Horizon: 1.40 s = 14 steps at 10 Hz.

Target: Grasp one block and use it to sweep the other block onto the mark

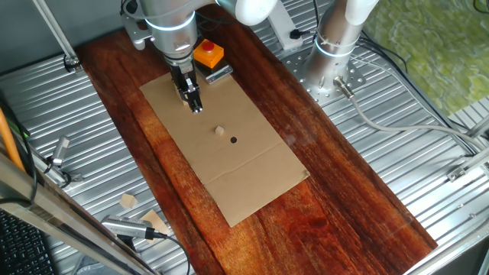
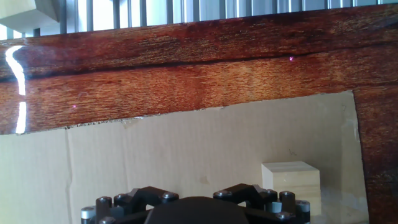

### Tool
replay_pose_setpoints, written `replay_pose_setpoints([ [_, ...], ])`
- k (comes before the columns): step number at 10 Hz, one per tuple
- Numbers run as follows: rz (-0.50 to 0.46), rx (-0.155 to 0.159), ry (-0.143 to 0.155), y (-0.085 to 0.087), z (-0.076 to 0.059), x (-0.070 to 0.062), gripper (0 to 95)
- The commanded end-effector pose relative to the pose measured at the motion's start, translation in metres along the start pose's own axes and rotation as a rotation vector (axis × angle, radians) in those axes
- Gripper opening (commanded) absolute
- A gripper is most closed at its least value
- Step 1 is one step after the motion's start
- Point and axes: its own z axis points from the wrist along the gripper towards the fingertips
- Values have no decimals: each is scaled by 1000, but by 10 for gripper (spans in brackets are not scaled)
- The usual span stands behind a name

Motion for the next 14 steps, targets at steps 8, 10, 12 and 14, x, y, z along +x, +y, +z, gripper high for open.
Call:
replay_pose_setpoints([
  [8, -186, -27, -22, 0, 0, 0, 0],
  [10, -186, -27, -22, 0, 0, 0, 0],
  [12, -185, -26, -21, -1, 0, 0, 0],
  [14, -195, -27, -19, -8, 1, 2, 0],
])
